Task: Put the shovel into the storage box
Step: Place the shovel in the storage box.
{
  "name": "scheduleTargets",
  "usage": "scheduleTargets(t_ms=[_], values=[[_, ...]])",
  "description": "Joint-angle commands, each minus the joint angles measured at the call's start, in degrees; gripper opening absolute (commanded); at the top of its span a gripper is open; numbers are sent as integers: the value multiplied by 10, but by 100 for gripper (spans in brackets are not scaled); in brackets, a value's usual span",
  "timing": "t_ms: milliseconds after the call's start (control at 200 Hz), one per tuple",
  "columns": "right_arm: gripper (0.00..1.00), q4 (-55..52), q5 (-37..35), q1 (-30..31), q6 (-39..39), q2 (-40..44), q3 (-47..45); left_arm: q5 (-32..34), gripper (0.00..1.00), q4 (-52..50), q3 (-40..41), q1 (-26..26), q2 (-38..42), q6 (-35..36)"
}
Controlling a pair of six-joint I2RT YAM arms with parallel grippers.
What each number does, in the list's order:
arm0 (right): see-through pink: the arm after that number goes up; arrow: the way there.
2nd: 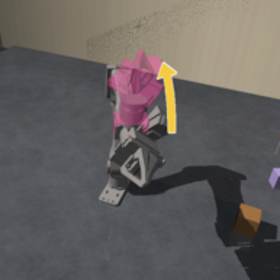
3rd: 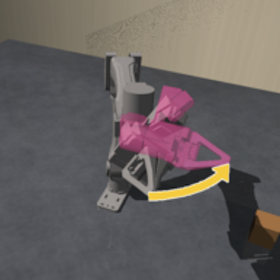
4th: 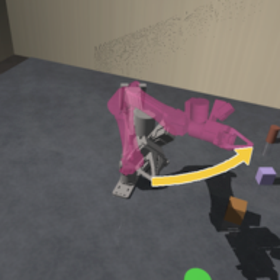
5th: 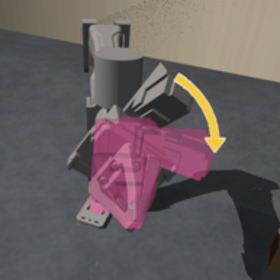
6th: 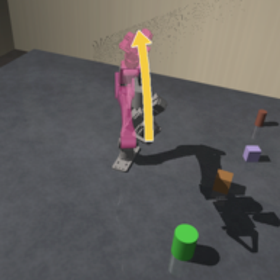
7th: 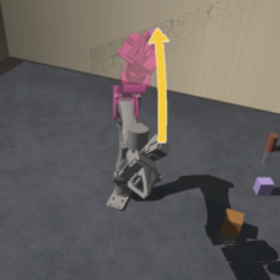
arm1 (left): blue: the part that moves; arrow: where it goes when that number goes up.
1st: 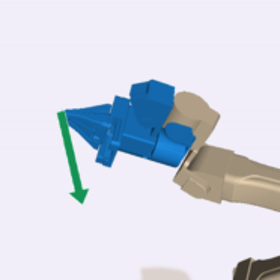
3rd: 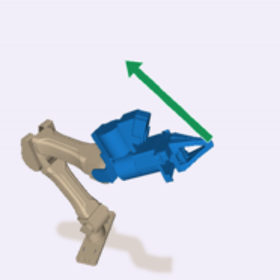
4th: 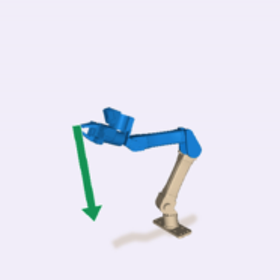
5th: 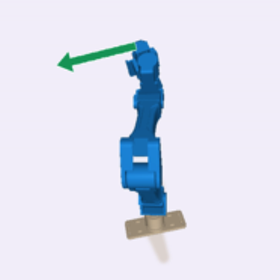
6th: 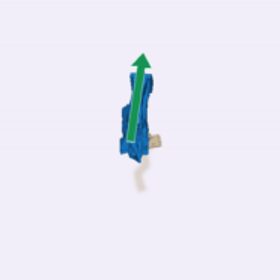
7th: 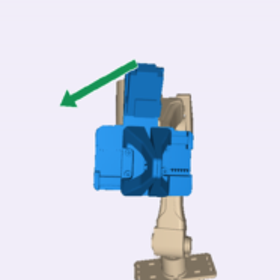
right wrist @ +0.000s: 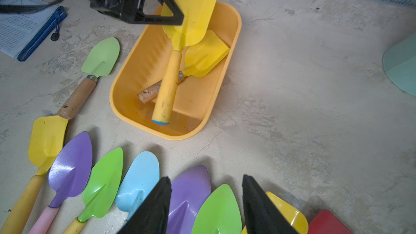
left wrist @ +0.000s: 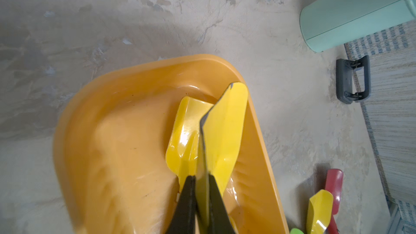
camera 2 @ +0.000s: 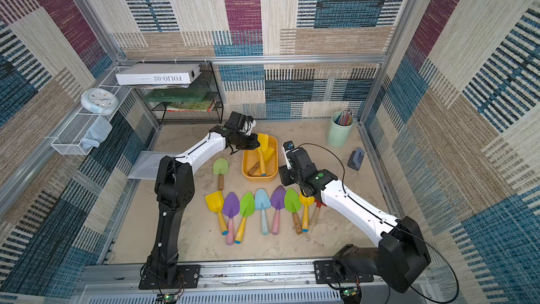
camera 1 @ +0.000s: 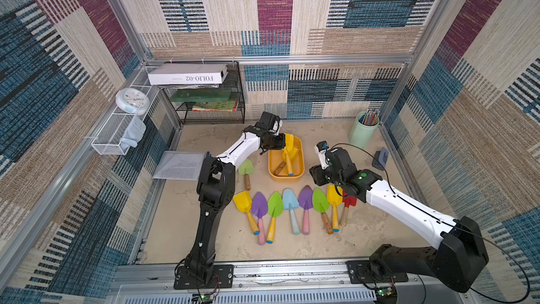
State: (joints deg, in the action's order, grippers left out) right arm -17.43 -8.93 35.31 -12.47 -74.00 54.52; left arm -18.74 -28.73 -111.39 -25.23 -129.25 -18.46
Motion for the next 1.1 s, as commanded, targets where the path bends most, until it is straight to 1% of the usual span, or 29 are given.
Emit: scheduleTargets(t_ms=[0,105,195,591,1097], values=[[55,7,0,0,-3,-3,1,19,0,56,23,-6,13,2],[55,7,0,0,-2,-3,1,30,0,80,45,-10,17,-3],[55,7,1,0,-2,-2,1,31,0,79,48,-12,12,-4],[55,10,9,0,0,-10,5,21,0,41,17,-15,-38,7],[55,15,20,0,3,-24,8,28,0,12,-8,-17,-72,13]])
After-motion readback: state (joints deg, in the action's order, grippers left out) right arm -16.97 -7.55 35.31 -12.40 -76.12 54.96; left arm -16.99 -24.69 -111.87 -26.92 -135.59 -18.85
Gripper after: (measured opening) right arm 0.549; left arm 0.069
